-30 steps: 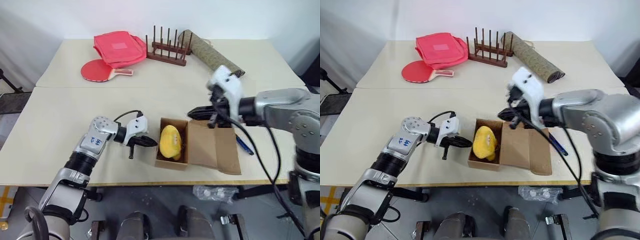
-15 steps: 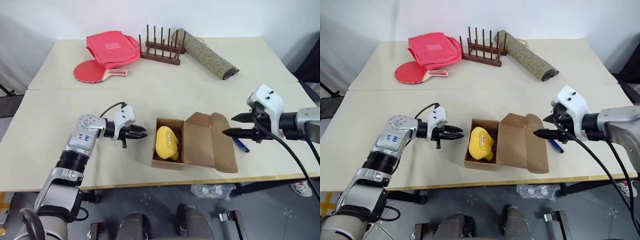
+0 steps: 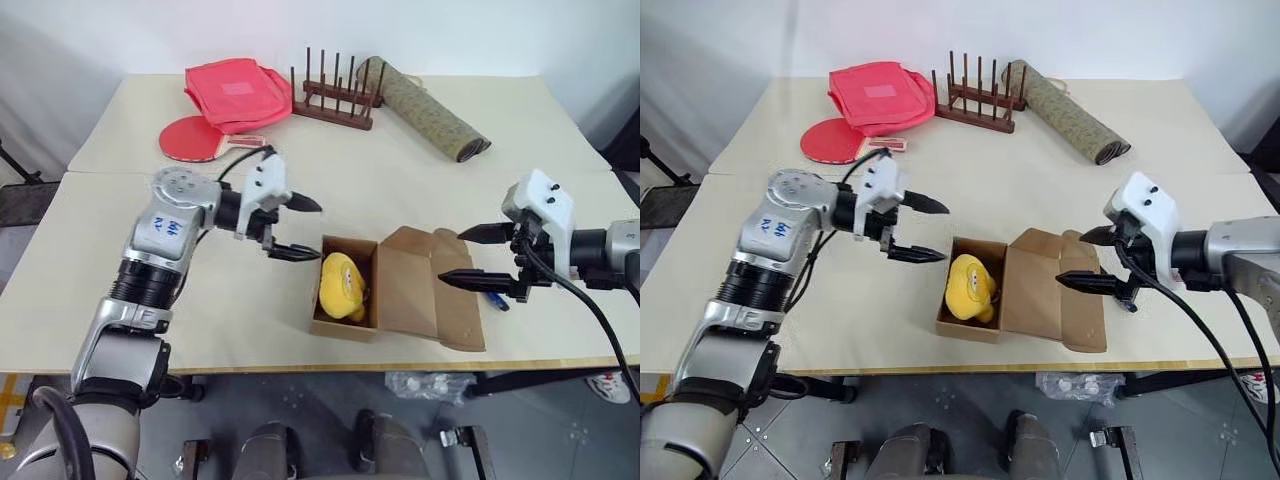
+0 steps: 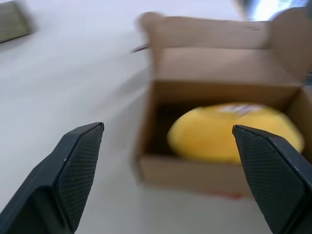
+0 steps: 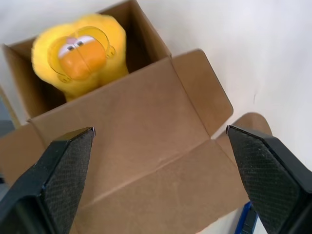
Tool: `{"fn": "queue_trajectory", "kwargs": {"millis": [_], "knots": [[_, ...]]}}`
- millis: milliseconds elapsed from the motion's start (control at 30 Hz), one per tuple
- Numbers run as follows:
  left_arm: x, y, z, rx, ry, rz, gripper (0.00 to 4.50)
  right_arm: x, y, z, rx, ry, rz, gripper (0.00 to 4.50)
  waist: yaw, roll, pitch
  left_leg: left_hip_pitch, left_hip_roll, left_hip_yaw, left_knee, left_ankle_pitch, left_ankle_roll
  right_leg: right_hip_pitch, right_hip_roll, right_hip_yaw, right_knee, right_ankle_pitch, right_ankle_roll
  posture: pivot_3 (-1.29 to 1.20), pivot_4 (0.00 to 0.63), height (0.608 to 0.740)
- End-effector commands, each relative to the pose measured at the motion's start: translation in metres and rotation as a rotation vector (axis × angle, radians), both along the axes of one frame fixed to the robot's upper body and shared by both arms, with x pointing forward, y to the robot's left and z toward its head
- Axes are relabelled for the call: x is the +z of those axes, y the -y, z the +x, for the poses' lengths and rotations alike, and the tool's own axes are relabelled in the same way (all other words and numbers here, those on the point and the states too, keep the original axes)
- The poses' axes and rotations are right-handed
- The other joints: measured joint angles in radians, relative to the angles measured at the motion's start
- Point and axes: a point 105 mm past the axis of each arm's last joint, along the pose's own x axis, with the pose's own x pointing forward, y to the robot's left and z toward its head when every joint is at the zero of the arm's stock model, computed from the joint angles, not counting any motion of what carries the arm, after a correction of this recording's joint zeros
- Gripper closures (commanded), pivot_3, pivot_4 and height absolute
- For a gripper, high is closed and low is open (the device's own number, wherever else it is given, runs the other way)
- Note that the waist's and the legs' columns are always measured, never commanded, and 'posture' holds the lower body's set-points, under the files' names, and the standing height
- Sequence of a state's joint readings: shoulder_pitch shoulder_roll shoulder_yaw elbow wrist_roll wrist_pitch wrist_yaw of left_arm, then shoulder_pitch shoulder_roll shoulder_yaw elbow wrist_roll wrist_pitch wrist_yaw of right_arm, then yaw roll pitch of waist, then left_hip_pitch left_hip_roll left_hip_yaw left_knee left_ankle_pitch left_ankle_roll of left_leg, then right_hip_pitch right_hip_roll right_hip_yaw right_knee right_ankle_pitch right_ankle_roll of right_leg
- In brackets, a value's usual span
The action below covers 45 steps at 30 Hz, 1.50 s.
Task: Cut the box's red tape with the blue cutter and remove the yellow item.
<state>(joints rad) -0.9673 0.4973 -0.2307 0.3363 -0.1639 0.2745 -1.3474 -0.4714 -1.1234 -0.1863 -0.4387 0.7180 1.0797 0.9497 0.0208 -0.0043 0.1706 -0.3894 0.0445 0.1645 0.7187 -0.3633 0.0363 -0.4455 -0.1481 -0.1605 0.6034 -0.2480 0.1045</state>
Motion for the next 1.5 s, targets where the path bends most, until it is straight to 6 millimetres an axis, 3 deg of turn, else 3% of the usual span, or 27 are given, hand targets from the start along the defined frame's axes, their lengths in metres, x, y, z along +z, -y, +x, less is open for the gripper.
{"fn": "queue_trajectory", "kwargs": {"millis": [33, 233, 367, 467, 667, 1000, 1500], "knots": [[0.004, 0.024, -0.016, -0.180, 0.053, 0.088, 0.02, 0.009, -0.004, -0.010, 0.023, 0.055, 0.003, 0.00, 0.003, 0.000, 0.000, 0.000, 0.000, 0.001, 0.000, 0.000, 0.000, 0.000, 0.000, 0.000, 0.000, 0.000, 0.000, 0.00, 0.150, 0.740], [-0.011, 0.037, -0.016, -0.284, 0.085, 0.211, 0.02, 0.002, -0.001, -0.017, -0.042, 0.075, 0.020, 0.00, 0.002, 0.000, 0.000, 0.000, 0.000, 0.000, 0.000, 0.000, 0.000, 0.000, 0.000, 0.000, -0.001, 0.000, 0.000, 0.00, 0.150, 0.740], [-0.028, 0.032, -0.008, -0.302, 0.116, 0.379, 0.02, -0.004, 0.002, -0.022, -0.089, 0.084, 0.028, 0.00, 0.002, 0.000, 0.000, 0.000, 0.000, -0.001, 0.000, 0.000, 0.000, 0.000, 0.000, 0.000, -0.001, 0.000, 0.000, 0.00, 0.150, 0.740], [-0.031, 0.034, -0.003, -0.299, 0.129, 0.400, 0.02, -0.004, 0.001, -0.023, -0.102, 0.093, 0.037, 0.00, 0.002, 0.000, 0.000, 0.000, 0.000, -0.001, 0.001, 0.000, 0.000, 0.000, -0.001, 0.001, -0.001, 0.000, 0.000, 0.00, 0.150, 0.740], [-0.023, 0.042, -0.001, -0.309, 0.131, 0.352, 1.38, -0.006, 0.002, -0.020, -0.115, 0.100, 0.036, 0.00, 0.003, 0.000, 0.000, 0.000, 0.000, -0.001, 0.001, 0.000, 0.001, 0.000, -0.001, 0.001, 0.000, 0.000, 0.000, 0.00, 0.150, 0.740], [-0.011, 0.046, -0.005, -0.311, 0.115, 0.277, 4.47, -0.004, 0.003, -0.015, -0.099, 0.113, 0.034, 0.00, 0.003, -0.001, 0.000, 0.000, 0.000, -0.001, 0.001, 0.000, 0.001, 0.000, -0.001, 0.001, 0.000, 0.000, 0.000, 0.00, 0.150, 0.740], [0.048, 0.051, -0.006, -0.155, -0.019, -0.105, 4.47, 0.003, 0.004, -0.010, -0.056, 0.142, 0.022, 0.00, 0.002, -0.001, 0.000, 0.000, 0.000, -0.001, 0.001, 0.000, 0.001, 0.000, -0.001, 0.001, 0.000, 0.000, 0.000, 0.00, 0.150, 0.740]]}}
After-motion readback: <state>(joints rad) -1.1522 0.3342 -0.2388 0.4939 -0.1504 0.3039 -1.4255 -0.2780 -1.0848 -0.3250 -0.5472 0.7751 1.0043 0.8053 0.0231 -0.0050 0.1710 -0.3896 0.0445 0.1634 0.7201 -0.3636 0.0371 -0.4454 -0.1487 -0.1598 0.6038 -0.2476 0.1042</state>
